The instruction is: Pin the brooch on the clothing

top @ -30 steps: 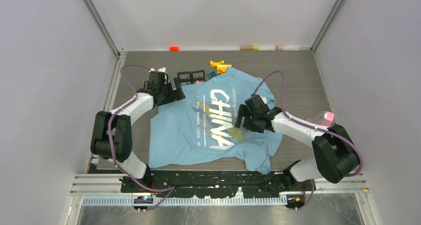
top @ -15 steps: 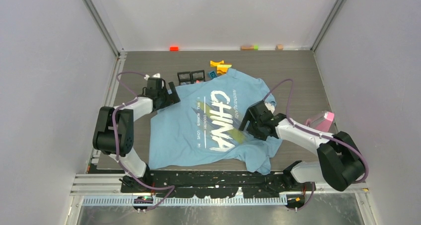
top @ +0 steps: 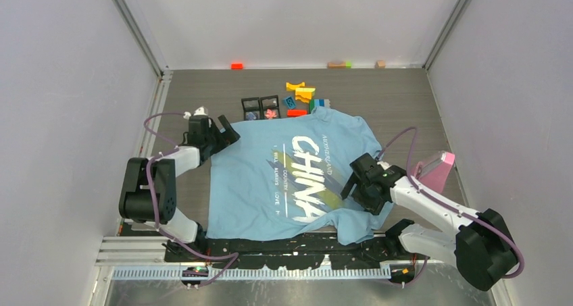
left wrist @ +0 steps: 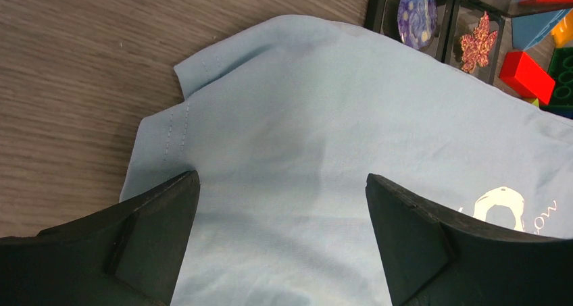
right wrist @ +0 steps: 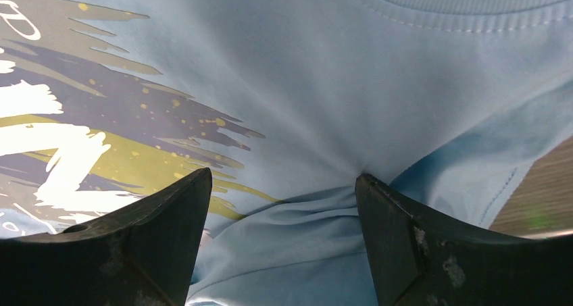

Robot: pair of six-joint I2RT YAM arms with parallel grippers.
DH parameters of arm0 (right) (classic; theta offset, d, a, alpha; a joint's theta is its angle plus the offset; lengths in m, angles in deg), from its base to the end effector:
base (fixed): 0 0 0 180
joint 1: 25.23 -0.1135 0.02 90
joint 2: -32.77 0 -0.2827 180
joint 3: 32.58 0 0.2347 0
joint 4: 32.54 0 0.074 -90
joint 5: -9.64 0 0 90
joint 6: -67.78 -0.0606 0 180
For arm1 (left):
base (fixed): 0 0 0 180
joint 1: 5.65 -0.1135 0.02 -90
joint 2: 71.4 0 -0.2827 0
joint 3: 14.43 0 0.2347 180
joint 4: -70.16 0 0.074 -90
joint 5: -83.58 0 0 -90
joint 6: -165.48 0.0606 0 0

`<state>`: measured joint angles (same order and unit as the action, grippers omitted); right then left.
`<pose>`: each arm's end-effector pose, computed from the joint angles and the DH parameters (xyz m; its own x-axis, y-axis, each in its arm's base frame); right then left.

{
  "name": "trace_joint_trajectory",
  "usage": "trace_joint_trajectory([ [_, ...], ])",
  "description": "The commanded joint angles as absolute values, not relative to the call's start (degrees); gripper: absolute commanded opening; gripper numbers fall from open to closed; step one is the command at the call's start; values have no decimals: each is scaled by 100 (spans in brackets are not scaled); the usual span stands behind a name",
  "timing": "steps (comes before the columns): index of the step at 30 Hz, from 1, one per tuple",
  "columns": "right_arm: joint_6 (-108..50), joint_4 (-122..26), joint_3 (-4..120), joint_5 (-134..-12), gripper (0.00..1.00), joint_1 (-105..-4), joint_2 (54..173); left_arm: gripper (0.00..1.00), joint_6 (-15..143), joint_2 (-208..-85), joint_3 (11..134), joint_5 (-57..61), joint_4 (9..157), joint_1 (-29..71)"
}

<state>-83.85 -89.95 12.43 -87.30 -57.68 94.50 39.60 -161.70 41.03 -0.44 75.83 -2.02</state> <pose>0.1285 0.0730 0.1659 -0.8298 0.5074 -0.2322 0.4744 0.8606 0.1854 0.3152 -0.0263 0.1749 -0.6085 -0.5455 -0.5764 -0.2649 0.8243 -0.5004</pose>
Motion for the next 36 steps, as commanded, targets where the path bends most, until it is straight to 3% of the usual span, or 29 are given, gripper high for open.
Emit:
trace_joint_trajectory([
  [1,-8573,-9519,1243,-8851,83,-5758,9222,98,3864,-16004,3801,87,8100,-245],
  [11,-7858,-9643,2585,-8950,84,-5758,9230,98,4047,-14920,4479,146,8803,-240],
  [19,-7607,-9071,3017,-8871,84,-5755,9404,84,4031,-16204,5641,174,8416,18],
  [33,-7582,-8601,2972,-8558,84,-5757,9881,88,4893,-18256,7624,-886,8957,703],
  [36,-7579,-8577,2963,-8534,84,-5758,9928,82,4971,-18476,7818,-868,9046,730],
])
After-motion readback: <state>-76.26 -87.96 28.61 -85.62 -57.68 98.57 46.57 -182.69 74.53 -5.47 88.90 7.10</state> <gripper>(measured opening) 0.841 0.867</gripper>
